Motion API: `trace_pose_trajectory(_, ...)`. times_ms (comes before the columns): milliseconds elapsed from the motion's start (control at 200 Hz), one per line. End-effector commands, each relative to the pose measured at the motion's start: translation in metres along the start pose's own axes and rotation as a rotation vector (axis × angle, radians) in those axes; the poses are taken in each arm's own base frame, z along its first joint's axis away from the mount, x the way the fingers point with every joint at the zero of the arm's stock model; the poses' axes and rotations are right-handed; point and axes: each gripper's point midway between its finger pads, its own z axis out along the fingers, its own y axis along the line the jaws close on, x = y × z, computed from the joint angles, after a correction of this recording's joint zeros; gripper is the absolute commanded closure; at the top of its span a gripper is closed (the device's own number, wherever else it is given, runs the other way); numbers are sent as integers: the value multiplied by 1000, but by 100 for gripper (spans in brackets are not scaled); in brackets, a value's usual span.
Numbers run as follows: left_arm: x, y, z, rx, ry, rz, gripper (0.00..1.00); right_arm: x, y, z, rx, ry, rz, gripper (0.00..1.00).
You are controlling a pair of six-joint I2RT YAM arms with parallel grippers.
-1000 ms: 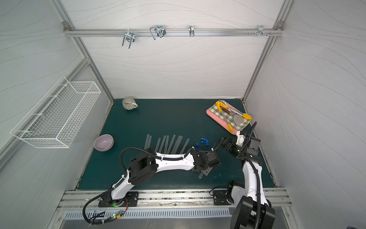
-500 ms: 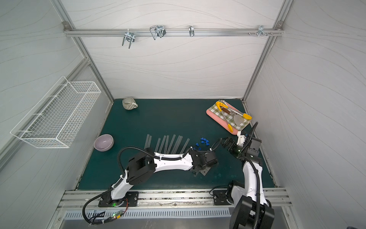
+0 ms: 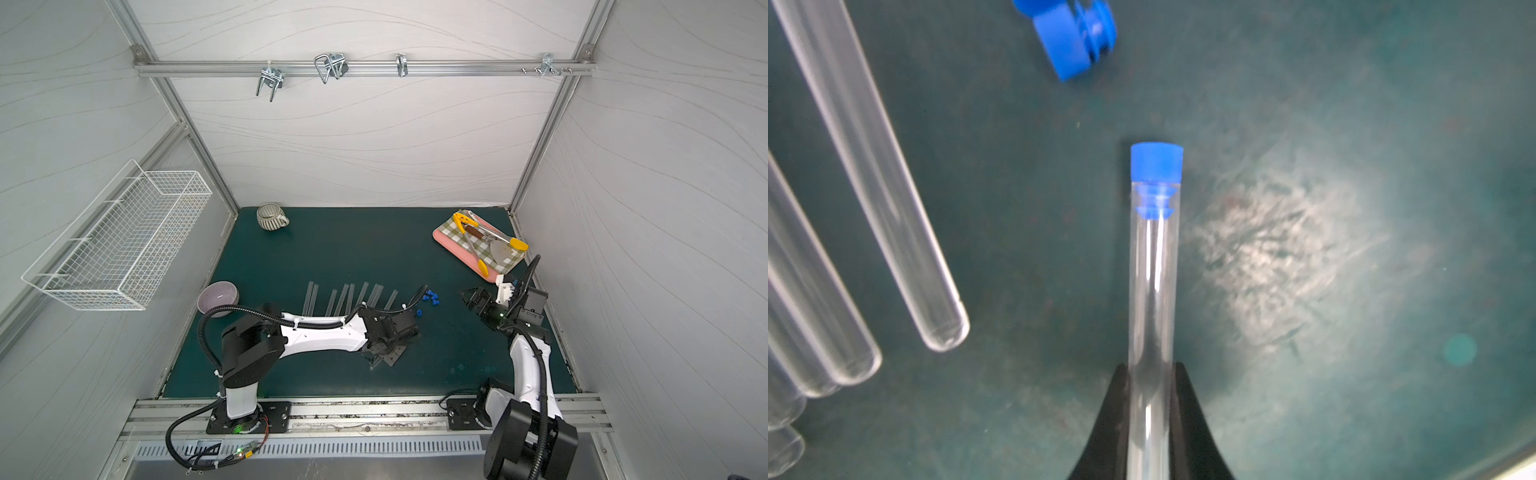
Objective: Remove stoppers from test tubes
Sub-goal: Move the test tube to the center of the board, then pick up the test tube at the center of the board.
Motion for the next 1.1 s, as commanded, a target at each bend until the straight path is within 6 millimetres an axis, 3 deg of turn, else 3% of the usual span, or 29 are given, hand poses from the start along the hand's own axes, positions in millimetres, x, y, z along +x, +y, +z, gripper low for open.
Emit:
trace_pose_trajectory(0,7,0,1,11,19,16,89,5,11,5,-39,41,-32,3)
trace_pose_trajectory(430,2,-3,8,72,41,-18,80,28,25,16,-46,124,-67,1)
trace_pose_trajectory(750,-3,-6,14,79,51,-11,79,40,30,22,-58,165,-83,2)
trace_pose_trajectory(925,-4,-5,12,109,47,-29,84,41,33,22,-69,173,-90,3)
trace_pose_trajectory(1096,-8,1,-4,140,-5,-37,94,46,36,25,-88,205,-92,4)
